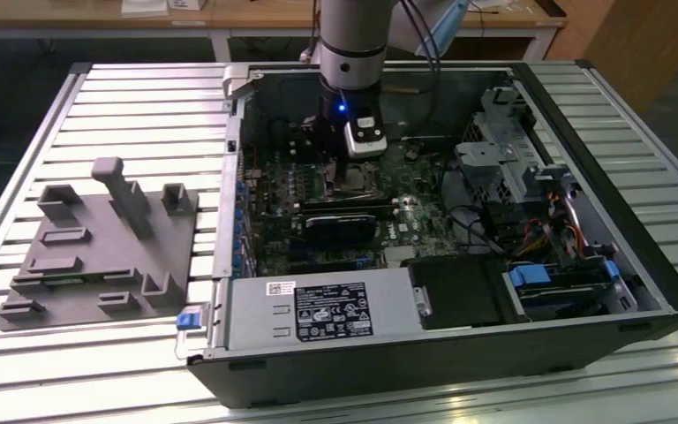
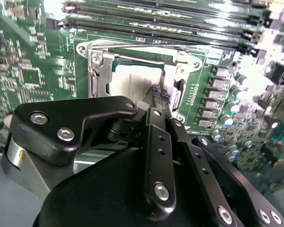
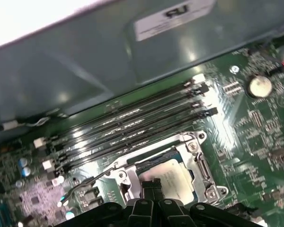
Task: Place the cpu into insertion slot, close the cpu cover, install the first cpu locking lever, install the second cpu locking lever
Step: 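Close the cpu cover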
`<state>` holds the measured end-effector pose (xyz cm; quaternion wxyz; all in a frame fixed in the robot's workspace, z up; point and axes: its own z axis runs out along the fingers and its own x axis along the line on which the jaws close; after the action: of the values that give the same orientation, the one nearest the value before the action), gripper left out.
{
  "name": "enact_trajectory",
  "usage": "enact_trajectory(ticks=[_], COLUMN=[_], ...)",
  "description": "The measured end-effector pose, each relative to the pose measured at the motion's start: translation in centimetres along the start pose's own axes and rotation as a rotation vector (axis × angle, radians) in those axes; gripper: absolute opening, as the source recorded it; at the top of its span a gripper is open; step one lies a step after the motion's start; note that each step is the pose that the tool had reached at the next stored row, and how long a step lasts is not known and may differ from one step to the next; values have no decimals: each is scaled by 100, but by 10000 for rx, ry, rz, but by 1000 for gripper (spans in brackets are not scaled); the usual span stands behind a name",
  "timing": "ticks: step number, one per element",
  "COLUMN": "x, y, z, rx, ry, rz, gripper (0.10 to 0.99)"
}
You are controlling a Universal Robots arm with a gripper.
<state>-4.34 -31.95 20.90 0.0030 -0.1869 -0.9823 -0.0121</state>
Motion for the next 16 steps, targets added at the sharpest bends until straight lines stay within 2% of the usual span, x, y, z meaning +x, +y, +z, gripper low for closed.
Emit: enact_trajectory(ticks=[16], x=[0], y=[0], z=[1], rx=[30], ry=[66], rz=[-2916], gripper=[106])
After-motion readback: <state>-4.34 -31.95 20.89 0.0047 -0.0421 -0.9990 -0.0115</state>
